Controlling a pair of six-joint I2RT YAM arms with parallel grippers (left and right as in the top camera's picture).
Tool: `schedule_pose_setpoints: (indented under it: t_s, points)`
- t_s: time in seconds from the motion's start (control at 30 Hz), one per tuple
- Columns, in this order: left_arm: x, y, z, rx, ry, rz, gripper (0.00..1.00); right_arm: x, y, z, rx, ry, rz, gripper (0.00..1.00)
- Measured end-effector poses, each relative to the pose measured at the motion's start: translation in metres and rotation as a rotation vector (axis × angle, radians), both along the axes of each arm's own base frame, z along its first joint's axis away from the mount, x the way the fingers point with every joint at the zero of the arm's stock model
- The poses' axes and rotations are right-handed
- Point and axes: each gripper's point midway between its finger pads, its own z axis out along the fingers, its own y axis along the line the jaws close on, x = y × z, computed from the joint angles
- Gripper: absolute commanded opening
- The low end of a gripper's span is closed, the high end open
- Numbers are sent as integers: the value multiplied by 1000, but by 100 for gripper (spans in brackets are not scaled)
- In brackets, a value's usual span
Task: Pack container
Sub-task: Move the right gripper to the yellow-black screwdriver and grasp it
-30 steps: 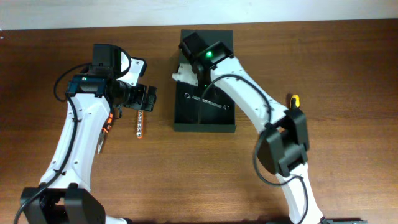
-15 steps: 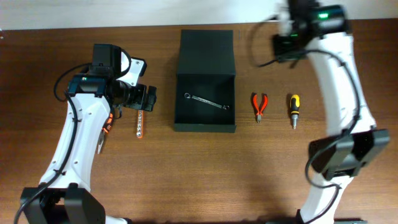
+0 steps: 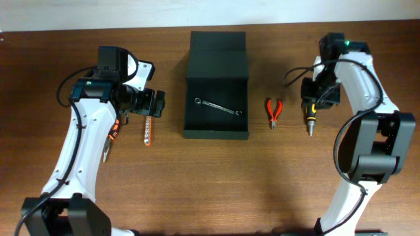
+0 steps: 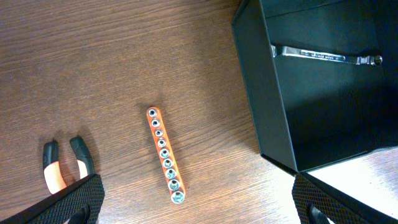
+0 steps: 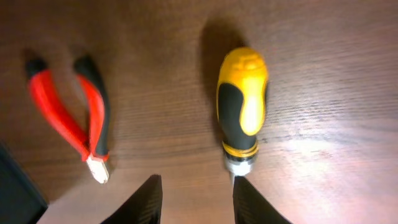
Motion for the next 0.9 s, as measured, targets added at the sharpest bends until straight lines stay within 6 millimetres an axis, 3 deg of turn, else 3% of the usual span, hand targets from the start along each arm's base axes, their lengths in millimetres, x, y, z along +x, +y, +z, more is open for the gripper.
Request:
schedule_pose_setpoints:
  t_s: [0.1, 0.17, 0.43, 0.63, 0.9]
  points:
    - [0, 0, 0, 0, 0, 0, 99, -8, 0, -16, 3, 21, -18, 50]
    - [0, 0, 0, 0, 0, 0, 99, -15, -1, -23, 5, 42, -20, 54]
    - [0, 0, 0, 0, 0, 0, 99, -22, -4, -26, 9, 62, 1, 55]
    - [0, 0, 0, 0, 0, 0, 99, -15, -11, -28, -26, 34, 14, 56]
    - [0, 0, 0, 0, 0, 0, 99, -19, -20, -41, -85, 35, 17, 56]
